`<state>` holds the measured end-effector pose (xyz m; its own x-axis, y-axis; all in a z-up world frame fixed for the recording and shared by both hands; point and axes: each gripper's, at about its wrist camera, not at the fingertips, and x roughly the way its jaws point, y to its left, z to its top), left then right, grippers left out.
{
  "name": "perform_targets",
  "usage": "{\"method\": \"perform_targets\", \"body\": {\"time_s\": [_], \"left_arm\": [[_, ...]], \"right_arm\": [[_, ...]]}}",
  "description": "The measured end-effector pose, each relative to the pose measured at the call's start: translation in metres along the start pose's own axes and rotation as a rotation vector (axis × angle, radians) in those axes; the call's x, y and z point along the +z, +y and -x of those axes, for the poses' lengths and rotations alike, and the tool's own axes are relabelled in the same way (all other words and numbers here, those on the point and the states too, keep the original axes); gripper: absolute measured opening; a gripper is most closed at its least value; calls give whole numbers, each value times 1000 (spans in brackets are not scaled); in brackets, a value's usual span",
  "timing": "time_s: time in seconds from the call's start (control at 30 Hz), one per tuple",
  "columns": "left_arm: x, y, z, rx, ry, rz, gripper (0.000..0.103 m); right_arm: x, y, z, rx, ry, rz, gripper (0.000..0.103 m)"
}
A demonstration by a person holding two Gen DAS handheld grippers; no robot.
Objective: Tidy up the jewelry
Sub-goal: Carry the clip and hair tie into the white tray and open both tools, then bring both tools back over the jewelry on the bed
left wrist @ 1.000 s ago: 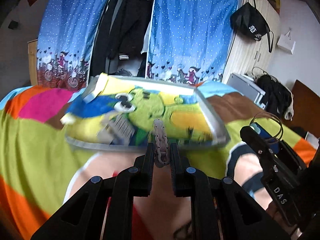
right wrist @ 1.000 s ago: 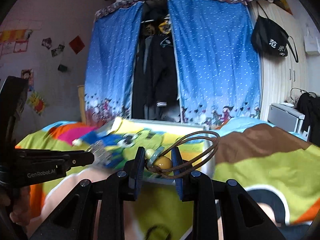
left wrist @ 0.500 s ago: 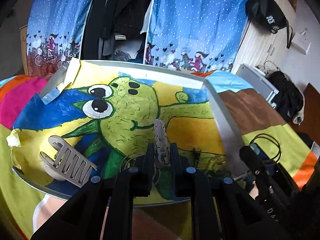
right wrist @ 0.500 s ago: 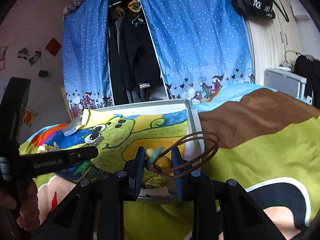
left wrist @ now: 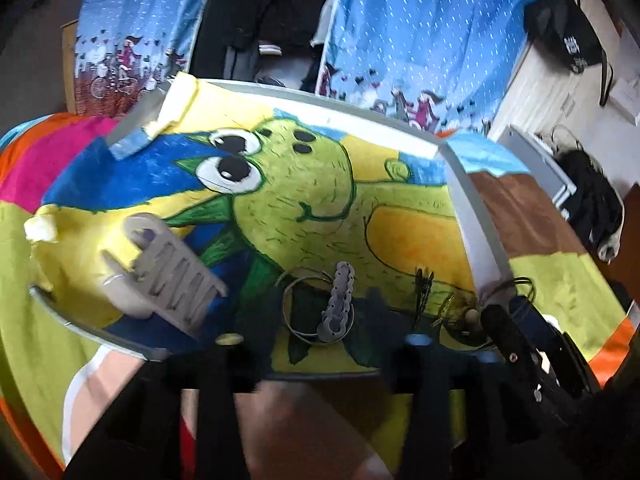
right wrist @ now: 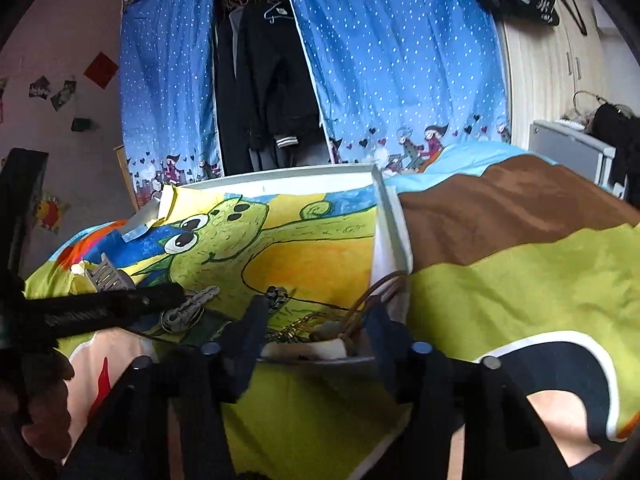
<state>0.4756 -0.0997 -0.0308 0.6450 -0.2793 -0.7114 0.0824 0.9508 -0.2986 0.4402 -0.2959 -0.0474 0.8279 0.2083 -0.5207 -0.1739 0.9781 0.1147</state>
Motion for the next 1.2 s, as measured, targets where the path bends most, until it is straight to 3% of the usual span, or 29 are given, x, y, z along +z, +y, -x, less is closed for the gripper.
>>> {"method": "perform_targets", "body": {"time_s": [0.17, 0.23, 0.3, 0.4, 0.53, 0.7, 0.77, 0.8, 0.87, 1.2], "left_arm": [[2, -1, 35, -5, -46, 39, 58], [2, -4, 54, 0, -76, 34, 70], [-1, -8, 75, 6, -117, 25, 79], [-7, -18, 105, 25, -171, -5, 81], [-22, -31, 146, 64, -238, -38, 82], [-44, -46, 186, 129, -318, -65, 83], [-57, -50, 202, 136, -341, -78, 88], [-64, -53, 209, 137, -350, -82, 96], [-79, -57, 224, 137, -381, -79, 99], [-155, -57, 258, 100, -381, -112, 99]], "right_arm": [[4, -7, 25, -15, -25, -25, 69], [5, -10, 42, -21, -53, -39, 79], [7, -11, 63, -27, -89, -45, 80], [13, -10, 90, -33, -132, -39, 95], [18, -7, 133, -27, -202, -34, 103], [4, -2, 178, -14, -249, -12, 103], [-7, 0, 194, -8, -258, -15, 103], [-12, 0, 202, -4, -264, -16, 103], [-23, 3, 217, -8, -273, -13, 103], [-79, -8, 281, -70, -299, -147, 103]]}}
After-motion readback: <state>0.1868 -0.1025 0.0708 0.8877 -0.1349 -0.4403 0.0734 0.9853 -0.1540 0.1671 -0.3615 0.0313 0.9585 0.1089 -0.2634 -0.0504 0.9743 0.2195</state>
